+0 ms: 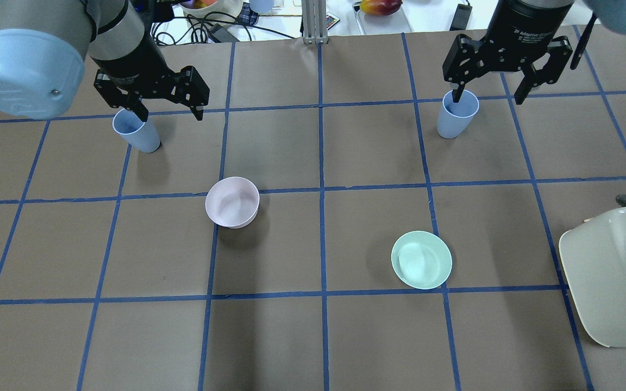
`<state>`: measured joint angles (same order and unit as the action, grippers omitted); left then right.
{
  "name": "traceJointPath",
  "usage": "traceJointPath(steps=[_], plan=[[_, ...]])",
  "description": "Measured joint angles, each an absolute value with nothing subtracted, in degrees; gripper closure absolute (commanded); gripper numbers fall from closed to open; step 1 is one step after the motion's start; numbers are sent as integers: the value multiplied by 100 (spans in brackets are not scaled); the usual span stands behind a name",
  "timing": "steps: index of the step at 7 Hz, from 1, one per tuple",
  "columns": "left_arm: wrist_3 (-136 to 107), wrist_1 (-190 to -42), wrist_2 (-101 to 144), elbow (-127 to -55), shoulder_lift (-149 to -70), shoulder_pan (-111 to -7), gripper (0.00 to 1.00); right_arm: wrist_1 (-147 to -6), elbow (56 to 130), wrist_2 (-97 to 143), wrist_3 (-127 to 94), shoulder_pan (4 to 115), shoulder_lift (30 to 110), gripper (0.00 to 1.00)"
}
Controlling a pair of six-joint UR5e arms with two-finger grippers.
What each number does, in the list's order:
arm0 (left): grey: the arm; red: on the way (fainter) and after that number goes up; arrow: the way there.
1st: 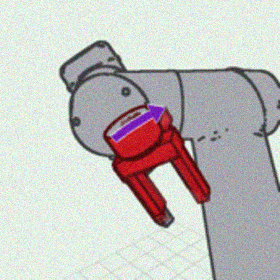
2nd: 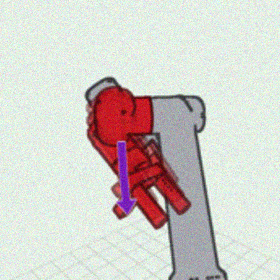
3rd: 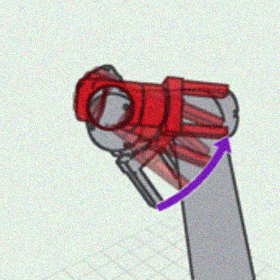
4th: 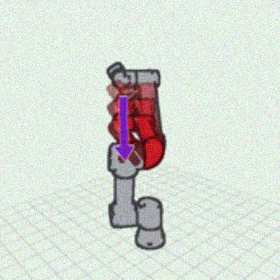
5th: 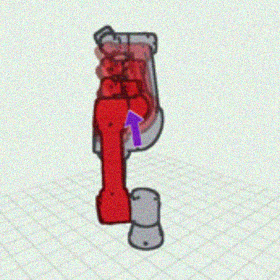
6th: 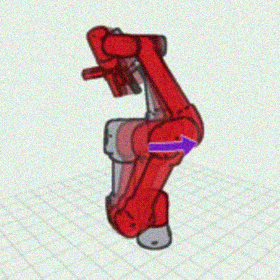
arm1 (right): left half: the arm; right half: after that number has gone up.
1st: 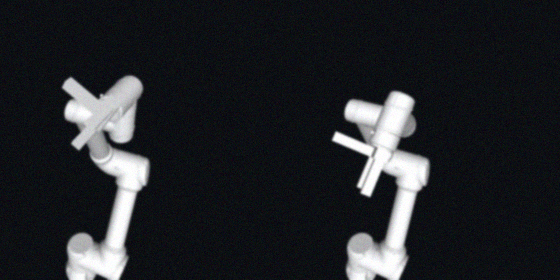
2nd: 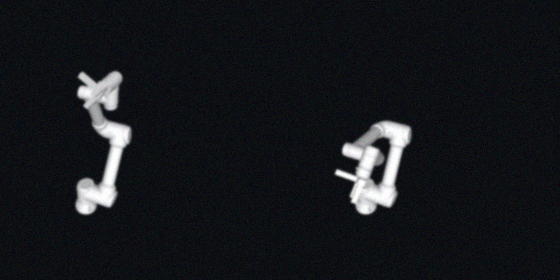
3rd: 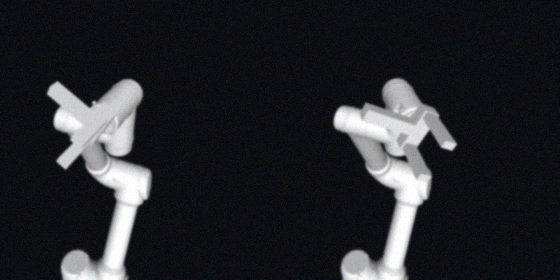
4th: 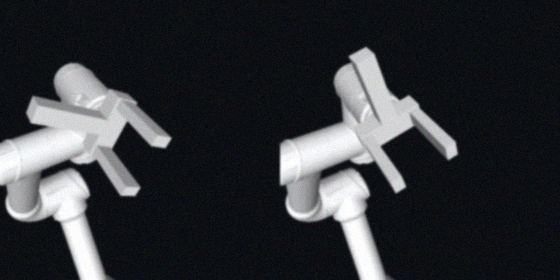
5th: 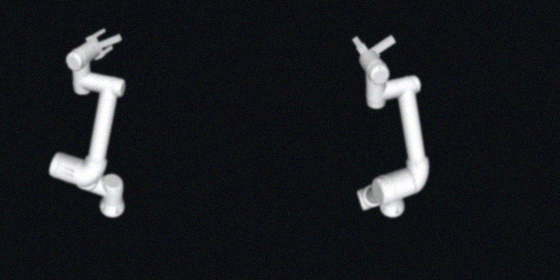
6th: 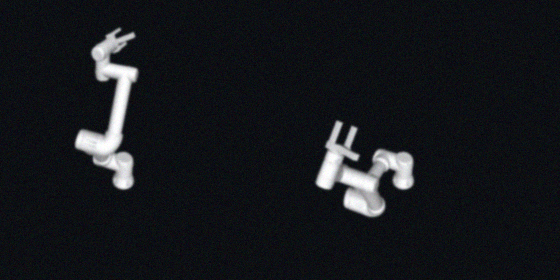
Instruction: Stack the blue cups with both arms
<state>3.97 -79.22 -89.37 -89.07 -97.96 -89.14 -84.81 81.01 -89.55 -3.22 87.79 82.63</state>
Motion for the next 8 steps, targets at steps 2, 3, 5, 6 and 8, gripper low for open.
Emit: traceJointPath(steps=[2, 3, 5, 6, 8], plan=[[1949, -7264, -8954, -8851, -10559, -8357, 3, -8520, 8094, -8952, -317, 8756, 8251, 0], [2703, -6991, -8994, -8799, -10925, -8143, 14, -8602, 8089, -8929, -308, 8680, 8231, 0], [3720, -6528, -9155, -8771, -11533, -7841, 26, -9205, 8083, -8889, -145, 8328, 7861, 0], [3878, -6263, -9293, -8769, -11773, -7785, 52, -9659, 8059, -8907, -24, 8222, 7492, 0], [3938, -5913, -9385, -8742, -12055, -7756, 100, -10333, 7991, -8929, 57, 8156, 6853, 0]])
